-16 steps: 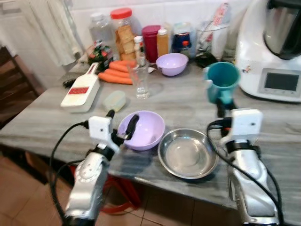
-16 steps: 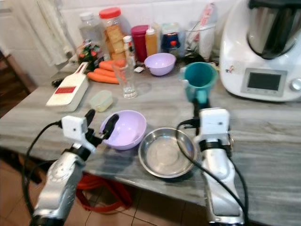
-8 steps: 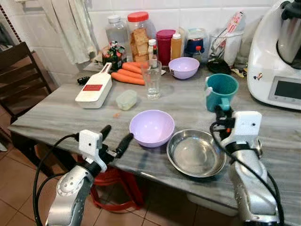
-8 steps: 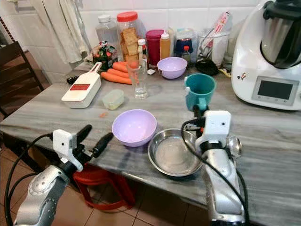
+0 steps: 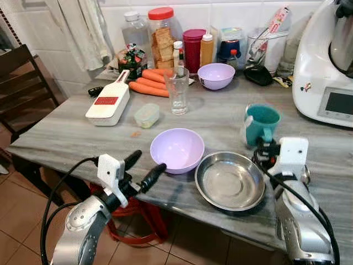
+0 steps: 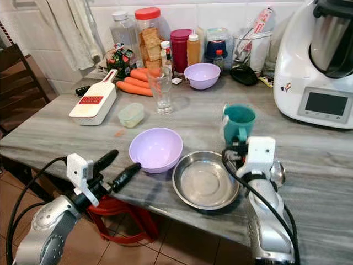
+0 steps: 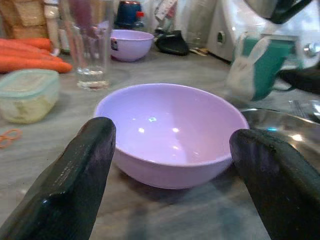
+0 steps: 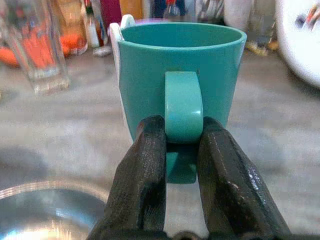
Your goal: Setting the table
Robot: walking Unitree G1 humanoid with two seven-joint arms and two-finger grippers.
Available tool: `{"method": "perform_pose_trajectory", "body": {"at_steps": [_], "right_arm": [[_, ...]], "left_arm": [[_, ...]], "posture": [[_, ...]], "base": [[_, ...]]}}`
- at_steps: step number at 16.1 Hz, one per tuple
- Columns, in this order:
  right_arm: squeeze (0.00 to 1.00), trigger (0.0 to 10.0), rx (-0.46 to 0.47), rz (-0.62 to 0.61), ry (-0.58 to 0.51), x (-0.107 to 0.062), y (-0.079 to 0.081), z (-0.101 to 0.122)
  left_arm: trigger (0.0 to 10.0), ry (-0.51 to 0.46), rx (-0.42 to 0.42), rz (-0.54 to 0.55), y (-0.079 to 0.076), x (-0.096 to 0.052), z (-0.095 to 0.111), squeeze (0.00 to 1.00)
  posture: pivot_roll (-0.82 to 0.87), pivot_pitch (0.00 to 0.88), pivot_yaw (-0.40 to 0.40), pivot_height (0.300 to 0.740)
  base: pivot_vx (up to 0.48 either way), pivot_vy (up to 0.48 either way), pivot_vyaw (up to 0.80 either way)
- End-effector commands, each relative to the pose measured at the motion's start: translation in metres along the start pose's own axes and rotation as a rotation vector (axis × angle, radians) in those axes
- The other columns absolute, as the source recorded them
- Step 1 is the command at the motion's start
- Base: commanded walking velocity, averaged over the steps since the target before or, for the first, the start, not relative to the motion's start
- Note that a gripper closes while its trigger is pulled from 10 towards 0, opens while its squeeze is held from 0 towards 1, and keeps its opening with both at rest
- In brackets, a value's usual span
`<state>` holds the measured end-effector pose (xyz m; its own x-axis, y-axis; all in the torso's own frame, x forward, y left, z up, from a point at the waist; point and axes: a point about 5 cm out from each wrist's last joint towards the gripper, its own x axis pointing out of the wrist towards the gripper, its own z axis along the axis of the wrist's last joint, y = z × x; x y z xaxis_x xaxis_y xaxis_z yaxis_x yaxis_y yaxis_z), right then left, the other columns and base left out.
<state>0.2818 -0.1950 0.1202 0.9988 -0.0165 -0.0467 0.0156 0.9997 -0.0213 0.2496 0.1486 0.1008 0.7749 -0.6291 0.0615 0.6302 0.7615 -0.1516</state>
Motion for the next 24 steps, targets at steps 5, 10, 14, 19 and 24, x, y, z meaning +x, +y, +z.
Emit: {"method": "perform_pose_trajectory", "body": {"at_steps": [5,10,14,19,24], "right_arm": [[0.00,10.0,0.001,0.056,0.026,0.000,0.005,-0.005],[0.33,10.0,0.001,0.080,0.051,-0.003,0.008,-0.011],[1.00,10.0,-0.019,0.082,0.053,-0.005,0.008,-0.012],[1.00,10.0,-0.038,0.087,-0.011,-0.007,0.014,0.000],[1.00,10.0,-0.060,0.090,-0.123,-0.014,0.024,0.014]], "left_arm": [[10.0,0.005,-0.020,-0.089,-0.002,-0.006,0.005,0.00],[10.0,0.032,-0.049,-0.169,-0.007,-0.007,0.003,0.00],[10.0,0.033,-0.051,-0.178,-0.008,-0.006,0.003,0.00],[10.0,0.030,-0.046,-0.178,-0.007,-0.005,0.003,0.00],[10.0,-0.036,-0.014,-0.082,0.002,0.001,0.011,0.00]], "posture": [[-0.10,0.012,0.109,0.740],[-0.10,0.011,0.110,0.740],[-0.11,0.007,0.111,0.740],[-0.11,0.000,0.110,0.740],[-0.11,0.000,0.114,0.740]], "base": [[0.000,0.000,0.00],[0.000,0.000,0.00],[0.000,0.000,0.00],[0.000,0.000,0.00],[0.000,0.000,0.00]]}}
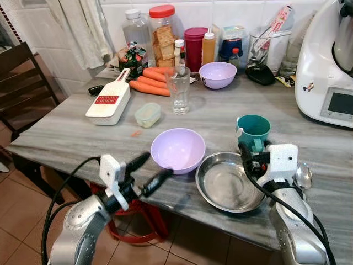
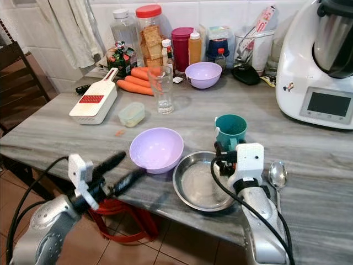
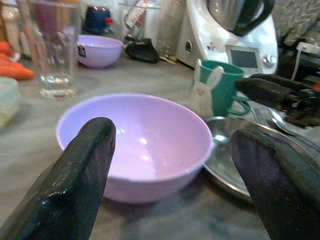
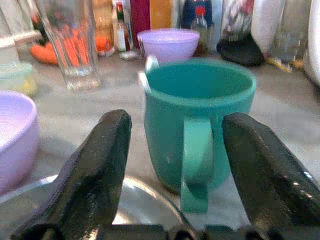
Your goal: Setting the table
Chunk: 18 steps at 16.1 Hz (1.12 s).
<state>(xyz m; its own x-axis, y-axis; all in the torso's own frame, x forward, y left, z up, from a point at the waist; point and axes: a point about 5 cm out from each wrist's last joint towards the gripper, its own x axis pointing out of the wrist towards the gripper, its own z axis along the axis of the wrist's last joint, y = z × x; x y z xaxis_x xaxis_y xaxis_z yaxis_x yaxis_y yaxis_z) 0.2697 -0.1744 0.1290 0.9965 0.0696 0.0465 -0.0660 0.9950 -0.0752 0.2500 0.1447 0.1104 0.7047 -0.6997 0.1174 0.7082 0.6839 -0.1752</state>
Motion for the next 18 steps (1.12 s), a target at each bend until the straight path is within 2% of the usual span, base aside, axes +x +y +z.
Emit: {"method": "perform_pose_trajectory", "body": {"at_steps": [1,4,5,6,7,8,9,11,12,14,18], "right_arm": [[1.00,10.0,-0.011,0.009,-0.049,-0.001,0.005,0.009],[1.00,10.0,-0.049,-0.004,-0.124,-0.002,0.006,0.020],[1.00,10.0,-0.066,-0.008,-0.153,-0.002,0.006,0.025],[0.90,10.0,-0.079,-0.009,-0.176,-0.001,0.007,0.029],[0.68,10.0,-0.087,-0.008,-0.184,0.000,0.007,0.030],[0.65,10.0,-0.103,0.000,-0.188,0.000,0.009,0.031],[0.28,10.0,-0.104,0.018,-0.189,0.001,0.013,0.030],[0.04,10.0,-0.106,0.033,-0.196,0.002,0.017,0.030],[0.00,10.0,-0.109,0.039,-0.199,0.002,0.018,0.031],[0.00,10.0,-0.113,0.048,-0.202,0.002,0.020,0.031],[0.00,10.0,-0.121,0.069,-0.213,0.005,0.023,0.033]], "left_arm": [[10.0,-0.003,0.021,0.039,0.007,-0.002,0.003,0.00],[10.0,-0.048,0.043,0.120,0.013,0.003,0.010,0.00],[10.0,-0.065,0.061,0.181,0.017,0.006,0.013,0.00],[10.0,-0.059,0.079,0.282,0.024,0.008,0.012,0.00],[10.0,-0.050,0.081,0.335,0.027,0.009,0.010,0.00],[10.0,-0.039,0.084,0.373,0.029,0.009,0.008,0.00],[10.0,-0.011,0.098,0.457,0.032,0.010,0.004,0.00],[10.0,-0.009,0.099,0.510,0.032,0.013,0.001,0.00],[10.0,-0.014,0.102,0.513,0.032,0.014,0.000,0.00],[10.0,-0.018,0.114,0.531,0.031,0.015,0.001,0.00],[10.0,-0.024,0.148,0.612,0.041,0.017,0.004,0.00]], "posture": [[-0.11,0.000,0.115,0.740],[-0.10,0.000,0.114,0.740],[-0.10,0.000,0.115,0.740],[-0.10,0.000,0.115,0.740],[-0.10,0.000,0.115,0.740],[-0.10,0.000,0.115,0.740],[-0.09,0.000,0.115,0.740],[-0.09,0.000,0.115,0.740],[-0.09,0.000,0.114,0.740],[-0.09,0.000,0.113,0.740],[-0.09,0.000,0.112,0.740]], "base": [[0.000,0.000,0.00],[0.000,0.000,0.00],[0.000,0.000,0.00],[0.000,0.000,0.00],[0.000,0.000,0.80],[0.000,0.000,0.80],[0.000,0.000,0.80],[0.000,0.000,0.80],[0.000,0.000,0.80],[0.000,0.000,0.80],[0.000,0.000,0.80]]}}
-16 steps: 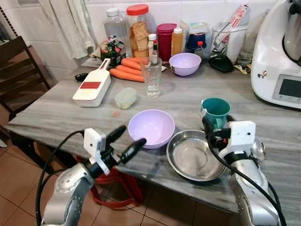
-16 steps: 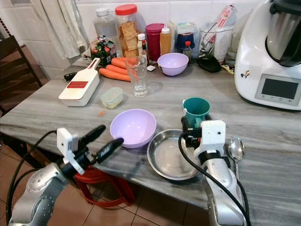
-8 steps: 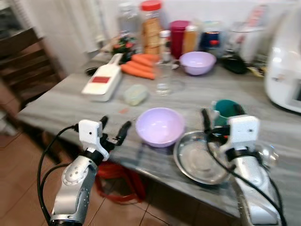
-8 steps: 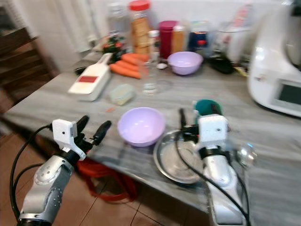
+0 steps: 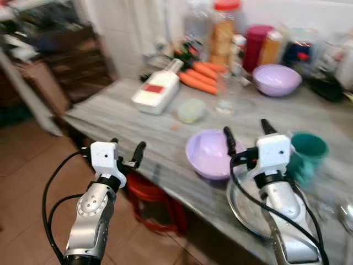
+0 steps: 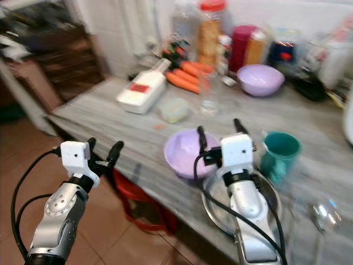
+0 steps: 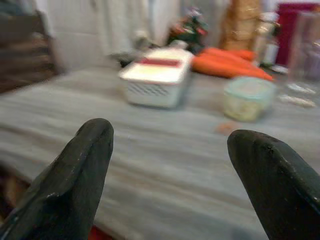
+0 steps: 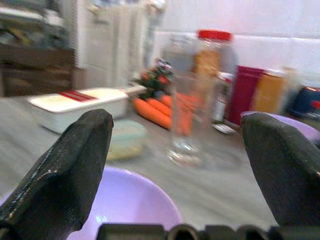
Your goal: Setting the table
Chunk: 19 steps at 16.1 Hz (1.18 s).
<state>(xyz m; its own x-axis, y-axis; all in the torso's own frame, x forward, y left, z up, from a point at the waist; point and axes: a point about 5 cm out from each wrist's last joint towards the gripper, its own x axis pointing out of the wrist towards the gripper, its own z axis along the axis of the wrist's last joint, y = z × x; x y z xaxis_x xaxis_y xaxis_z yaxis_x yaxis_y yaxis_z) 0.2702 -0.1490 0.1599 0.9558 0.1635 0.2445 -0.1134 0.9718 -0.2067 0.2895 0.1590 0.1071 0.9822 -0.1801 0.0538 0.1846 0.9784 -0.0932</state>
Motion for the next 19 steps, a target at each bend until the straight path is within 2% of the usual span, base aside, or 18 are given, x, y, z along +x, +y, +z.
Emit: {"method": "perform_pose_trajectory", "body": {"at_steps": [1,6,11,14,19], "right_arm": [[0.00,10.0,0.003,0.003,-0.002,0.0010,0.0008,0.0001],[0.00,10.0,0.007,0.012,-0.003,0.0008,0.0027,-0.0003],[0.00,10.0,0.010,0.024,-0.010,0.0016,0.0043,0.0005],[0.00,10.0,0.019,0.039,-0.018,0.0028,0.0062,0.0013],[0.00,10.0,0.024,0.044,-0.019,0.0044,0.0067,0.0010]], "left_arm": [[10.0,-0.004,0.015,0.026,0.0028,0.0019,0.0016,0.00],[10.0,-0.007,0.030,0.046,0.0019,0.0031,0.0003,0.00],[10.0,-0.026,0.076,0.106,0.0088,0.0042,0.0038,0.00],[10.0,-0.020,0.071,0.129,0.0109,0.0028,0.0010,0.00],[10.0,-0.017,0.073,0.148,0.0109,0.0038,-0.0004,0.00]], "posture": [[-0.09,0.000,0.113,0.740],[-0.09,0.000,0.115,0.740],[-0.09,0.000,0.113,0.740],[-0.08,0.000,0.106,0.740],[-0.08,0.000,0.101,0.740]], "base": [[0.000,0.000,0.80],[0.000,0.000,0.80],[0.000,0.000,0.80],[0.000,0.000,0.74],[0.000,0.005,0.00]]}}
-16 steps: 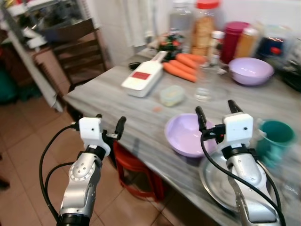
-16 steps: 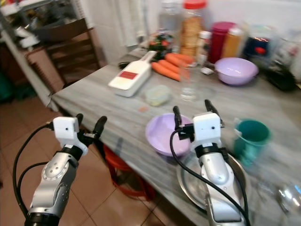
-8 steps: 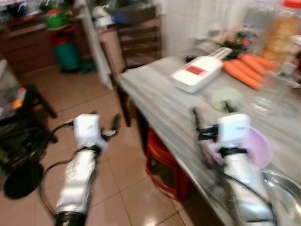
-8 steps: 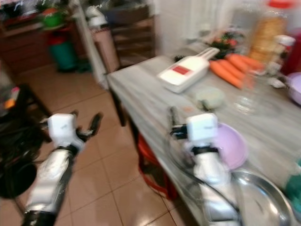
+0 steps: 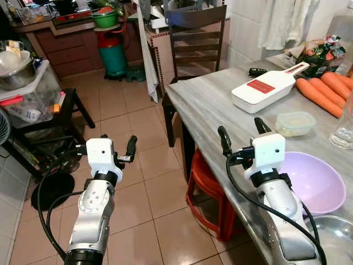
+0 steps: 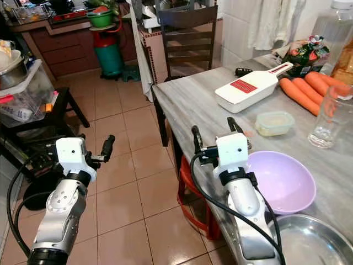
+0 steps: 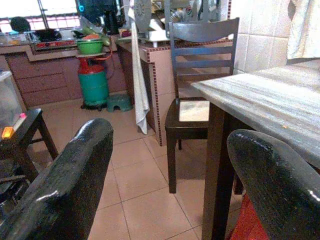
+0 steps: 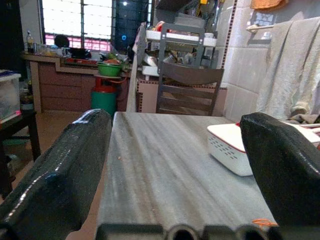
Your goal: Setting the table
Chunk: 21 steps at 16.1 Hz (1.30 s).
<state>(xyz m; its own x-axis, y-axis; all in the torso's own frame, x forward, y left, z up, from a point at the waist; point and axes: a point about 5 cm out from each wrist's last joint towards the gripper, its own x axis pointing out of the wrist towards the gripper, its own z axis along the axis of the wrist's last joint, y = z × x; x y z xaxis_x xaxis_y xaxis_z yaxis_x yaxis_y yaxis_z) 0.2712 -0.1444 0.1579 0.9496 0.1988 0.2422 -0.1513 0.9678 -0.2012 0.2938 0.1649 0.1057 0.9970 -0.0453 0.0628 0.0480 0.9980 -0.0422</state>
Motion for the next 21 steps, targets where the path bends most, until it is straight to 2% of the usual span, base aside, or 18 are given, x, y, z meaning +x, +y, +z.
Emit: {"method": "perform_pose_trajectory", "body": {"at_steps": [1,9,15,19,21], "right_arm": [[0.00,10.0,0.008,0.011,-0.014,0.003,0.002,0.002],[0.00,10.0,0.027,0.027,-0.020,0.004,0.005,0.002],[0.00,10.0,0.053,0.044,-0.017,0.004,0.008,-0.002],[0.00,10.0,0.060,0.061,-0.021,0.011,0.006,-0.002],[0.00,10.0,0.065,0.063,-0.021,0.016,0.009,-0.004]], "left_arm": [[10.0,0.001,0.016,0.016,0.004,0.001,0.000,0.00],[10.0,0.001,0.035,0.030,0.005,0.004,0.000,0.00],[10.0,0.006,0.043,0.045,0.005,0.004,-0.003,0.00],[10.0,-0.006,0.038,0.076,0.005,0.003,-0.002,0.00],[10.0,0.002,0.044,0.094,0.011,0.001,-0.006,0.00]], "posture": [[-0.08,0.000,0.101,0.740],[-0.08,0.000,0.105,0.740],[-0.07,0.000,0.099,0.740],[-0.04,0.000,0.078,0.740],[-0.03,0.000,0.072,0.740]], "base": [[0.000,0.319,0.00],[0.000,0.473,0.05],[0.000,0.480,0.80],[0.000,0.480,0.79],[0.000,0.480,0.00]]}}
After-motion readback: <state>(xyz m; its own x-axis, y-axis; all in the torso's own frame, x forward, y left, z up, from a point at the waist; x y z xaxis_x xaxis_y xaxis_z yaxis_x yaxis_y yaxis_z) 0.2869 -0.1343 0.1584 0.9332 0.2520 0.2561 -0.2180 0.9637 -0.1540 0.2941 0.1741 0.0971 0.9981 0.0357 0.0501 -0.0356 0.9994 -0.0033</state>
